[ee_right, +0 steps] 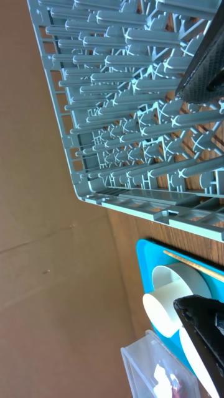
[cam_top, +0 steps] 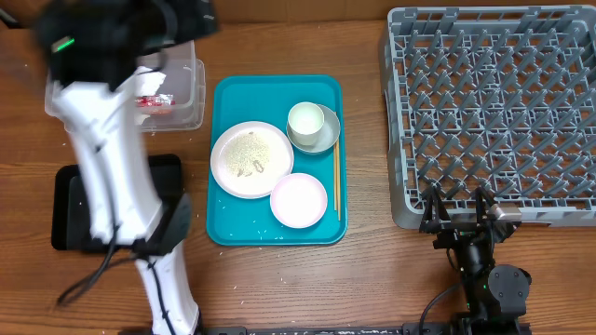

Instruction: Sort waste into correct bins and load items into the dishwasher

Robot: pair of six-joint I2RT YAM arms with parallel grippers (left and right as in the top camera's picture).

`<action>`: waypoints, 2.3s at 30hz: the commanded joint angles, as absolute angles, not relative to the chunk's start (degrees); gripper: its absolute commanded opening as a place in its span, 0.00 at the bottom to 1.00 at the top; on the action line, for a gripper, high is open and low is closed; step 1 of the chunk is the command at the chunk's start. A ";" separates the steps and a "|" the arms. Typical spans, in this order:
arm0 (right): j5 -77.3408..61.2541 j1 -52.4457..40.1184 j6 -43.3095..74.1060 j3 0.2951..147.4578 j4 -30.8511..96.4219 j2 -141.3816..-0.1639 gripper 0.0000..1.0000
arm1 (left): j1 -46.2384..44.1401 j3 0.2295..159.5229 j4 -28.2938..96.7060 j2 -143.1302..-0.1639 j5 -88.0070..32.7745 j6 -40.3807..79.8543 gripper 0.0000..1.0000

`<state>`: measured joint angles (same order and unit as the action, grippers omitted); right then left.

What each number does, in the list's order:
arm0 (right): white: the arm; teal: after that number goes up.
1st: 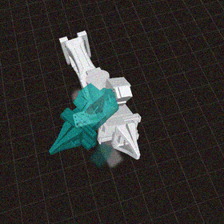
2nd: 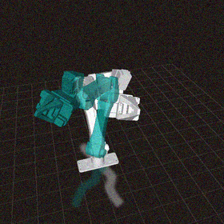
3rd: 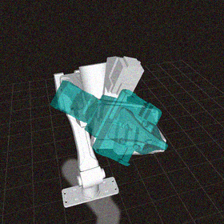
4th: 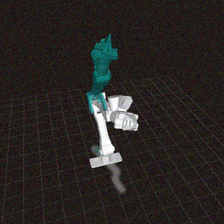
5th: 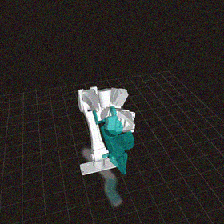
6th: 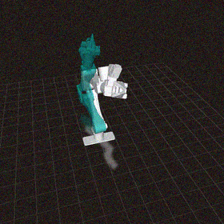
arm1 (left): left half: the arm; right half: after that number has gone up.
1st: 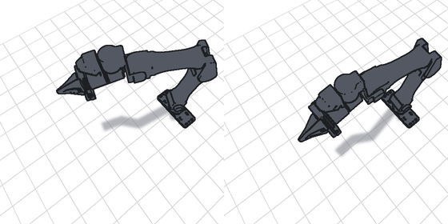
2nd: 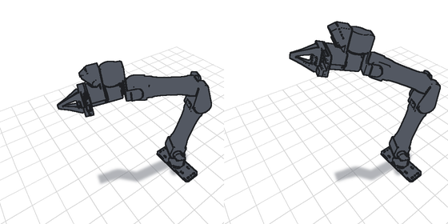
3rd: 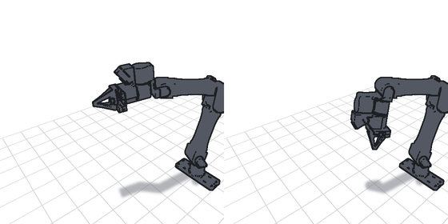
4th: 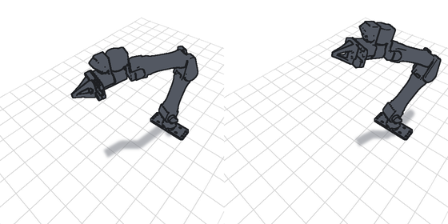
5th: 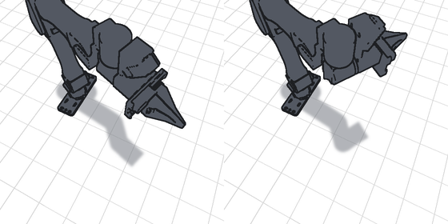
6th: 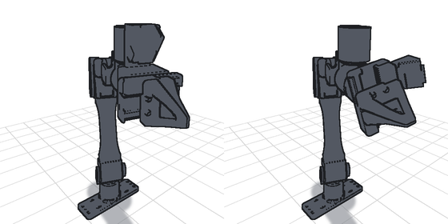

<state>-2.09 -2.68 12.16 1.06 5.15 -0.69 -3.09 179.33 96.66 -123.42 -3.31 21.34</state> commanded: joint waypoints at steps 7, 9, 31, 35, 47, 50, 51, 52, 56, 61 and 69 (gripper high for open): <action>-1.54 -2.90 11.99 0.47 4.82 -0.16 1.00 | 8.69 172.53 96.82 -121.49 2.70 22.37 1.00; -1.54 -2.90 11.99 0.47 4.80 -0.16 1.00 | 11.90 168.99 96.82 -121.49 2.66 22.28 1.00; -0.12 -2.87 50.39 0.47 -24.27 -0.16 1.00 | 18.04 156.48 96.82 -121.49 3.60 11.55 1.00; 16.97 -2.87 56.95 0.73 -40.05 -0.16 1.00 | 18.04 156.48 96.82 -121.49 3.57 11.57 1.00; 10.66 -2.87 29.26 35.68 -29.91 -15.25 1.00 | 17.98 156.48 96.79 -121.49 3.55 11.57 1.00; 5.72 -2.90 22.96 49.43 -15.94 -25.67 1.00 | 17.98 156.48 96.82 -121.49 3.55 11.57 1.00; 4.97 -2.90 22.94 53.60 -11.90 -29.21 1.00 | 17.98 156.48 96.79 -121.49 3.57 11.57 1.00; 3.53 -2.90 22.92 57.43 -8.99 -32.69 1.00 | 17.98 156.48 96.82 -121.49 3.57 11.57 1.00; -7.94 -2.90 22.44 72.64 -0.58 -48.36 1.00 | 17.98 156.48 96.79 -121.49 3.55 11.57 1.00; -20.67 -6.55 17.74 100.62 23.64 -75.22 1.00 | 17.98 156.48 96.82 -121.49 3.57 11.57 1.00; -20.08 -17.41 7.01 130.39 52.66 -102.80 1.00 | 17.98 156.48 96.79 -121.49 3.55 11.57 1.00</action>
